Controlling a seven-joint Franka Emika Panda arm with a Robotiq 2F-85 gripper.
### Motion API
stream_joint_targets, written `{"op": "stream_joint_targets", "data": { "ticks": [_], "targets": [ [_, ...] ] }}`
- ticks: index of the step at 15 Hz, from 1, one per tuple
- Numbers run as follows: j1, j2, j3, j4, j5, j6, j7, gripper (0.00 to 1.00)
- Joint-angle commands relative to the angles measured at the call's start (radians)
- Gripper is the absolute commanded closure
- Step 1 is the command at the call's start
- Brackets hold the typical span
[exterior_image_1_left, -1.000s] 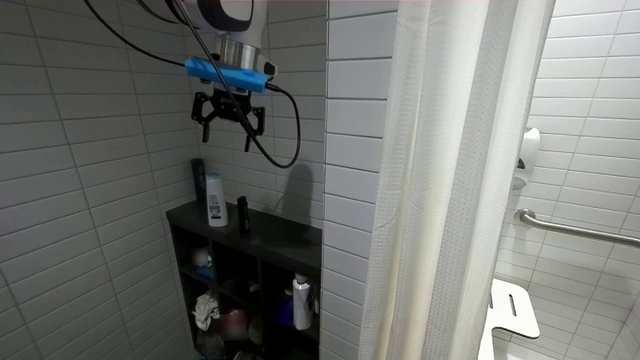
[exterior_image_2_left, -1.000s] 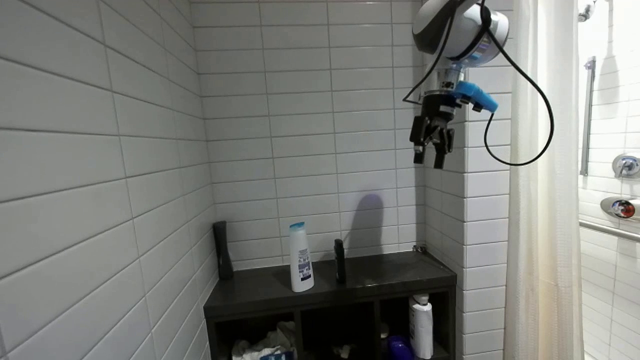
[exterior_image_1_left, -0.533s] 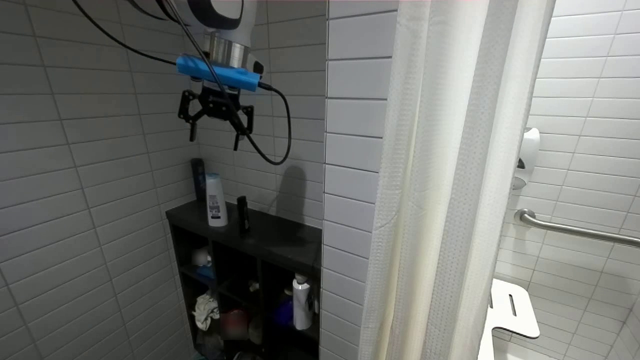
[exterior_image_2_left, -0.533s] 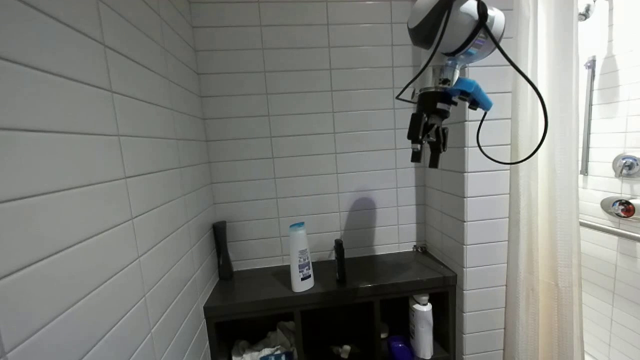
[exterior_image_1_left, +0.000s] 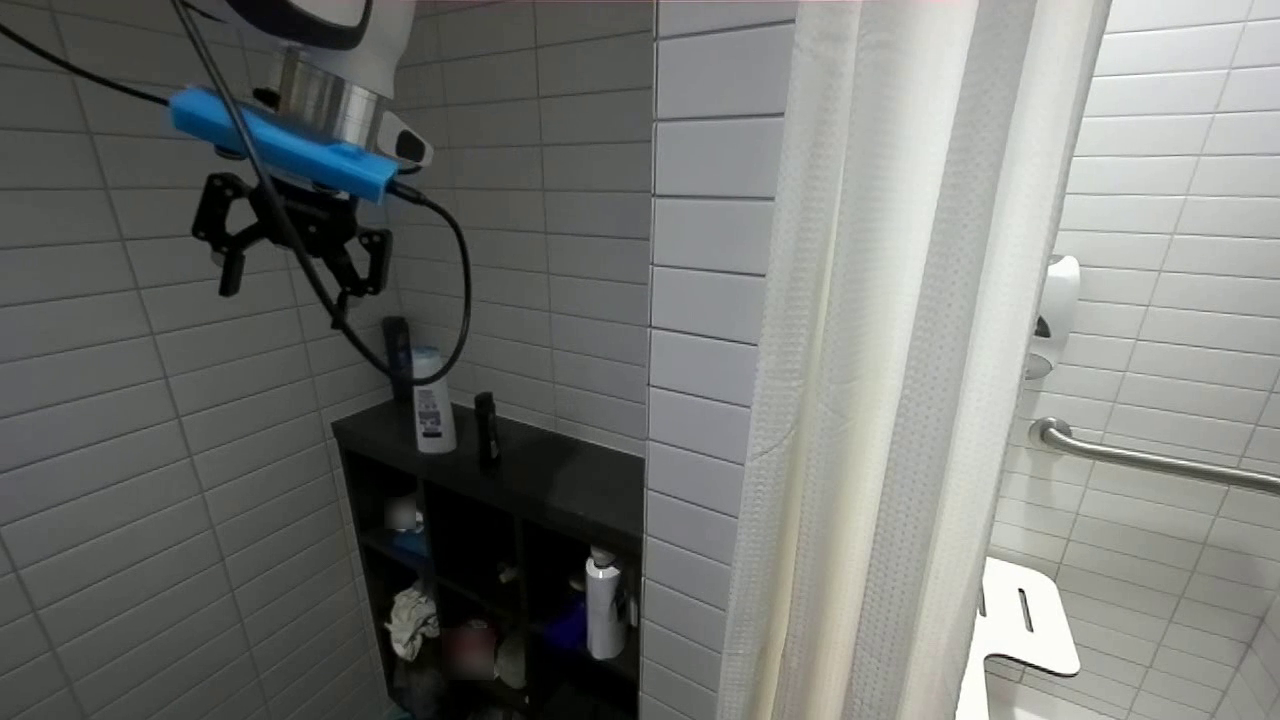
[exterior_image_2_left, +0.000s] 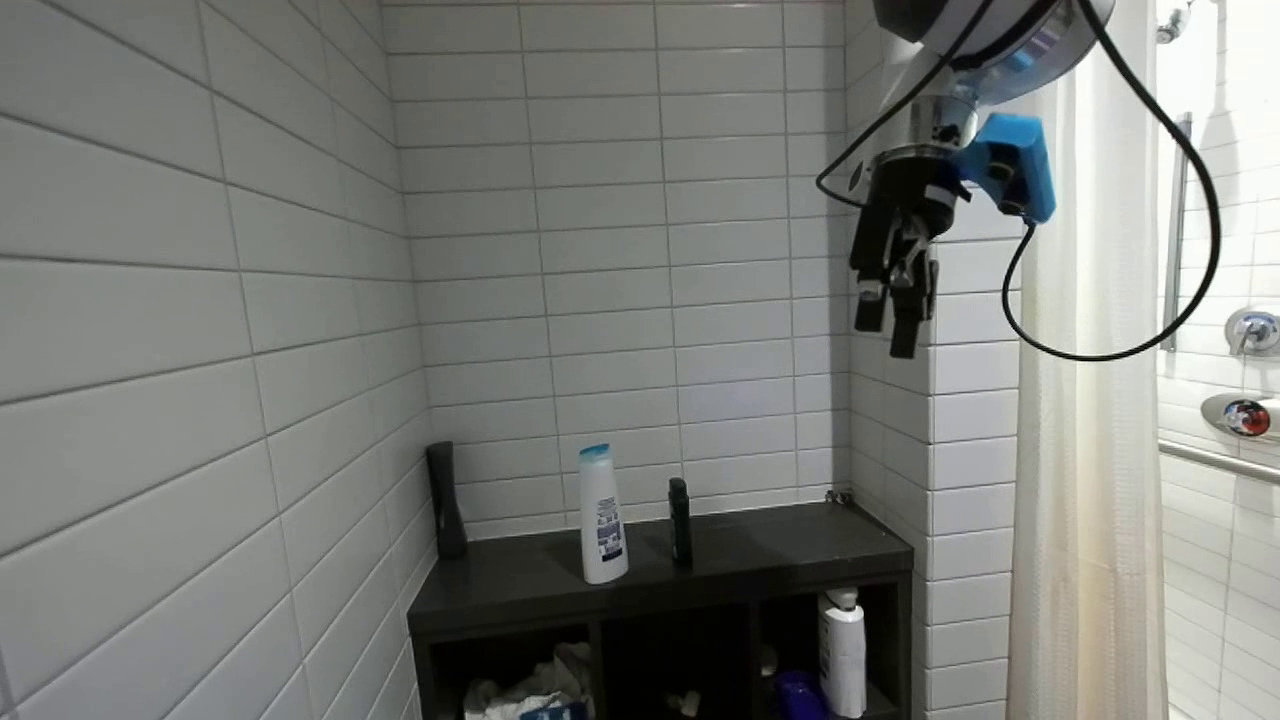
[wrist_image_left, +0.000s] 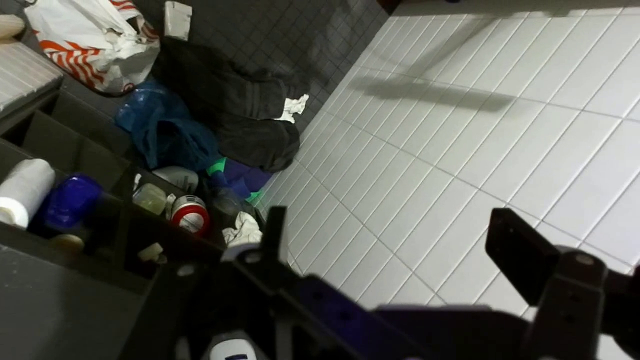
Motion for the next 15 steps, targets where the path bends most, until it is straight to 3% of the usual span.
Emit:
{"op": "stream_joint_targets", "data": {
  "ticks": [1, 7, 15],
  "targets": [
    [0.008, -0.006, -0.012, -0.019, 0.020, 0.012, 0.024, 0.00],
    [-0.013, 0.084, -0.059, 0.056, 0.007, 0.015, 0.002, 0.00],
    [-0.067, 0.204, -0.106, 0.287, -0.055, -0.025, 0.002, 0.00]
  ]
}}
